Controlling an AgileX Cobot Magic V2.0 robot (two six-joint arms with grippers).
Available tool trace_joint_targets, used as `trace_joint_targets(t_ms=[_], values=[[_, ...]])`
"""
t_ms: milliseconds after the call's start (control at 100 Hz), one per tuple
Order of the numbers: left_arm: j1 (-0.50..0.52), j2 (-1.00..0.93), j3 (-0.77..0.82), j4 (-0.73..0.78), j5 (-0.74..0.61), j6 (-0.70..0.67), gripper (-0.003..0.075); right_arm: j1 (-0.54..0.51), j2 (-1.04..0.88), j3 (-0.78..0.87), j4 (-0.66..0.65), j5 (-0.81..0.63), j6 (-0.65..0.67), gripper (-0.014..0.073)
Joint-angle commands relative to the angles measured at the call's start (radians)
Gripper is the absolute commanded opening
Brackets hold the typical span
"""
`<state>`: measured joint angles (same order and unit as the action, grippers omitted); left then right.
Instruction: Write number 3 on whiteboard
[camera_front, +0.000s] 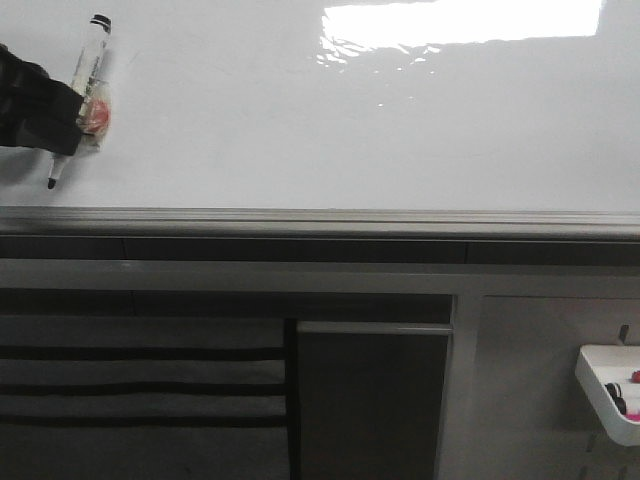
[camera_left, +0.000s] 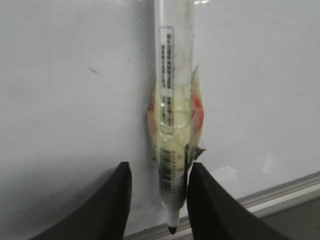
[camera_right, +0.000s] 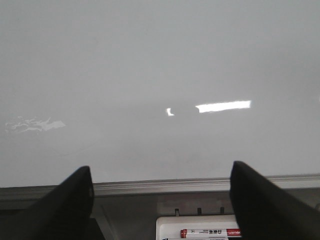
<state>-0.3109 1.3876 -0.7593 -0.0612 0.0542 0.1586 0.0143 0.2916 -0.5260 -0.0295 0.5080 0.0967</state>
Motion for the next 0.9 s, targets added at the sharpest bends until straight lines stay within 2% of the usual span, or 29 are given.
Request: trace_joint_targets(t_ms=[0, 360, 430, 590, 720, 800, 890], values=[[0.004, -0.003, -0.034, 0.001, -0.12, -0.002, 0.0239, -0.003, 0.019, -0.034, -0.005, -0.07, -0.003, 0.0509], [0.004, 0.046, -0.034, 0.001, -0.179, -0.002, 0.0236, -0.003, 0.019, -0.034, -0.005, -0.07, -0.003, 0.0509], [0.004, 0.046, -0.034, 0.001, -0.17, -0.002, 0.0203, -0.003, 0.019, -0.034, -0.005, -0.065, -0.003, 0.0509], [0.004, 0.042, -0.034, 0.001, -0.152, -0.002, 0.0071, -0.003, 0.019, -0.034, -0.005, -0.031, -0.003, 0.0509], [0.004, 0.005, -0.034, 0.005, -0.107, -0.002, -0.0019, -0.003, 0.019, -0.07, 0.029, 0.055, -0.006, 0.0509], [0.004, -0.031, -0.034, 0.009, -0.054, -0.002, -0.0018, -0.003, 0.029, -0.11, 0.073, 0.119, -0.046, 0.0509], [0.004, -0.086, -0.034, 0.029, 0.06, 0.003, -0.0018, -0.003, 0.057, -0.16, 0.206, 0.205, -0.18, 0.0509]])
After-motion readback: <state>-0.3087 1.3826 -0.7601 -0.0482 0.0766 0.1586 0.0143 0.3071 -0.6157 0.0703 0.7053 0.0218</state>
